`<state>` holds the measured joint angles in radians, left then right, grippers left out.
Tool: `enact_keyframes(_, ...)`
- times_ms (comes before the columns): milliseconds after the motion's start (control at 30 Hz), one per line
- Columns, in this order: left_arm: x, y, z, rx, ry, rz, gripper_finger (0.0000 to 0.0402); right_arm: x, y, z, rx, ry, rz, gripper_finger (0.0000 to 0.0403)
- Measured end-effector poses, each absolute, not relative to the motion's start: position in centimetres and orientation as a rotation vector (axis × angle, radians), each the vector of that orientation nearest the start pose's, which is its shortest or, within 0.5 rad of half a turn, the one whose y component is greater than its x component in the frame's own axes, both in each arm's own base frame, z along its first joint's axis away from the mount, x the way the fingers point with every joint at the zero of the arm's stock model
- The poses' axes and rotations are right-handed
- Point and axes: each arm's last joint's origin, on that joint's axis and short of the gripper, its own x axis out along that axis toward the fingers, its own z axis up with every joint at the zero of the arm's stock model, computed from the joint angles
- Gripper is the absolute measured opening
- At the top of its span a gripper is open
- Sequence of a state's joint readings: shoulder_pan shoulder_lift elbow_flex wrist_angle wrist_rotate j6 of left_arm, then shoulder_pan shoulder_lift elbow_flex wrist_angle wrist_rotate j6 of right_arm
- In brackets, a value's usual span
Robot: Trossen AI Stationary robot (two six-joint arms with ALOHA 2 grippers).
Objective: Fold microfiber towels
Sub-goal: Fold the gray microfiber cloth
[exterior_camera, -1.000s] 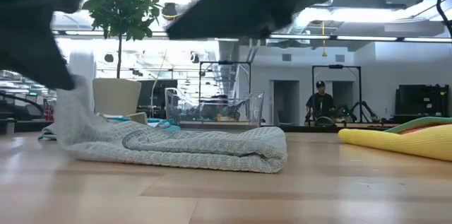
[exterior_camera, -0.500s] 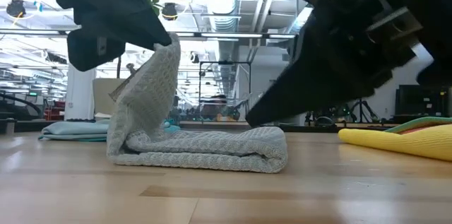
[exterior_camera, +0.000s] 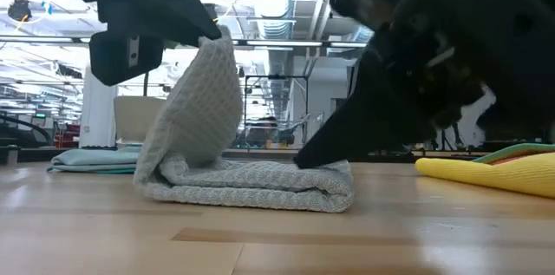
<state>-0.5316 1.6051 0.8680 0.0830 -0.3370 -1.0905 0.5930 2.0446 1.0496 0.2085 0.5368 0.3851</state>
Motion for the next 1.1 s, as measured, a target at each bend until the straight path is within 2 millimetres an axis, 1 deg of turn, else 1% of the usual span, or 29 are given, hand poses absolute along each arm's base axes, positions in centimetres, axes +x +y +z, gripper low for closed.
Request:
enact_keyframes(133,28.7,-15.6,18.9,-0.776,0.618,0.157,0.0002,33.4,20.7,8.9,-0.042,0.659,-0.061,0.0019)
enact_keyframes(200,28.7,-15.5,18.9,-0.775,0.62,0.157,0.0002,33.5,20.8,8.6,-0.037,0.654,-0.057,0.002)
enact_keyframes(300,29.1,-15.7,18.1,-0.785,0.643,0.146,0.0002,33.6,20.8,8.5,-0.028,0.647,-0.055,0.0025)
enact_keyframes(433,30.7,-16.3,17.0,-0.777,0.724,0.108,0.0002,33.7,20.6,8.5,-0.026,0.646,-0.056,0.0022)
enact_keyframes(533,32.3,-17.0,17.4,-0.74,0.747,0.064,0.0002,33.7,20.6,8.5,-0.024,0.649,-0.05,0.0019)
enact_keyframes(633,33.6,-17.6,18.3,-0.69,0.774,0.043,0.0002,33.7,20.6,8.5,-0.023,0.653,-0.046,0.0021)
enact_keyframes(700,34.1,-17.8,19.0,-0.639,0.808,0.052,0.0002,33.7,20.6,8.5,-0.023,0.653,-0.046,0.0024)
enact_keyframes(767,34.5,-18.0,19.1,-0.601,0.851,0.079,0.0002,33.7,20.7,8.5,-0.024,0.654,-0.044,0.0027)
enact_keyframes(833,34.7,-18.1,18.6,-0.572,0.901,0.11,0.0002,33.6,20.7,8.5,-0.025,0.654,-0.043,0.0026)
enact_keyframes(1000,35.8,-18.8,16.4,-0.576,0.964,0.088,0.0002,33.6,20.7,8.5,-0.026,0.655,-0.043,0.0019)
enact_keyframes(1100,36.0,-18.7,15.3,-0.553,0.966,0.14,0.0002,33.6,20.7,8.5,-0.025,0.655,-0.042,0.002)
